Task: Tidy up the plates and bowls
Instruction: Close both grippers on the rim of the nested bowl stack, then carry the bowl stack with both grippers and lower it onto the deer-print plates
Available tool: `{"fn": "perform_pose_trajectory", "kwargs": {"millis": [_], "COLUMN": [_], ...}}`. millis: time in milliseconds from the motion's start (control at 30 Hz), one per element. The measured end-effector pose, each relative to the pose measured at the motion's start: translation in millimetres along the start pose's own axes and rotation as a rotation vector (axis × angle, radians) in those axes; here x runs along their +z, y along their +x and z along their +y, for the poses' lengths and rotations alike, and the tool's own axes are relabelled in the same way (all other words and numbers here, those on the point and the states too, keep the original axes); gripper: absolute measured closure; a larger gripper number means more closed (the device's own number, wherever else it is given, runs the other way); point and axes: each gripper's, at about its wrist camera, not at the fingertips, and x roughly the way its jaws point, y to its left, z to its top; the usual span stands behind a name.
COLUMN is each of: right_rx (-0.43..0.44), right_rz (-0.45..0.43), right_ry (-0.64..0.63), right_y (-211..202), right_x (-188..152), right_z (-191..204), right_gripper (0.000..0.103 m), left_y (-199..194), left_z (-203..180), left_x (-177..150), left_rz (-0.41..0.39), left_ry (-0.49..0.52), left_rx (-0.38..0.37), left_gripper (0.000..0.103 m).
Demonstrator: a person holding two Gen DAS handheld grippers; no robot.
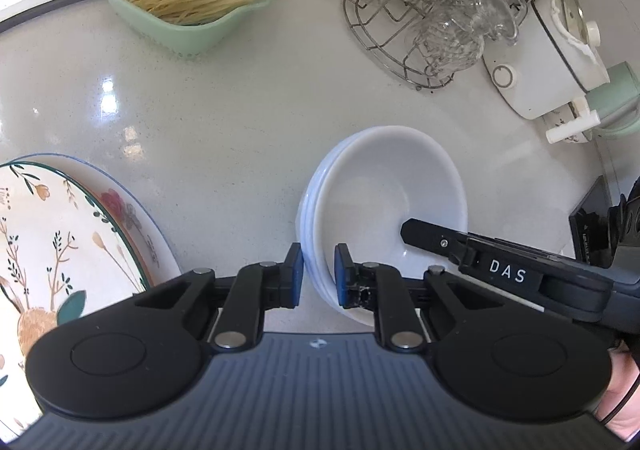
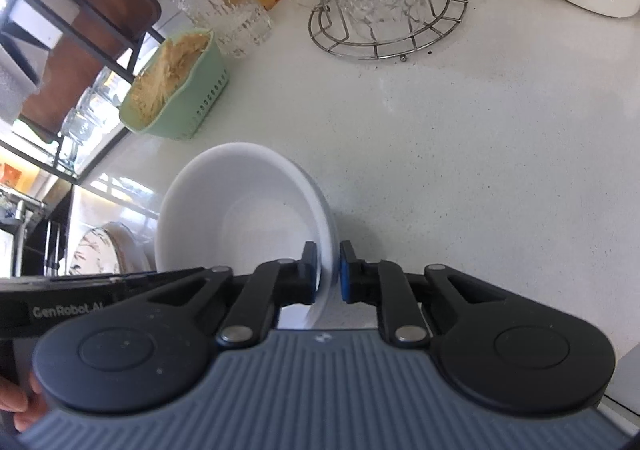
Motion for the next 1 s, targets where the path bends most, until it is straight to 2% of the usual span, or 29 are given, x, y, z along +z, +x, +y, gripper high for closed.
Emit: {"fn": "perform_pose_trajectory", "kwargs": {"millis": [200, 500, 733, 867, 1000], "right_rx": [-0.006, -0.006, -0.002, 0.014, 0.039], "right_rz": [-0.024, -0.071, -0.083, -0.081, -0.083], "right_ry": [0.009, -0.012, -0.036, -0.019, -0.007], "right_y": [-17.7, -44.0, -61.4, -66.7, -69.3], "right_x": [4.9, 13.8, 17.8, 16.6, 15.0], "right_z": [8.8, 20.4, 32.6, 33.6, 38.3], "right_gripper": [0.089, 0.089, 0.089, 0.089, 0.089], "left_y": [-15.9, -36.9, -57.8, -68.7, -82.3], "left_z": [-7.8, -29.0, -37.7, -35.9, -33.0], "left_x": [3.4, 12.9, 12.6, 11.3, 9.5], "left_rz": [0.002, 0.001, -0.014, -0.025, -0.068], "left_ry": [-0.014, 0.086, 0.092, 0.068, 0.041], "left_rx": [0.009, 0.055, 0.078, 0.065, 0.063], "left_gripper": [0.084, 0.083, 0.083, 0.083, 0.083]}}
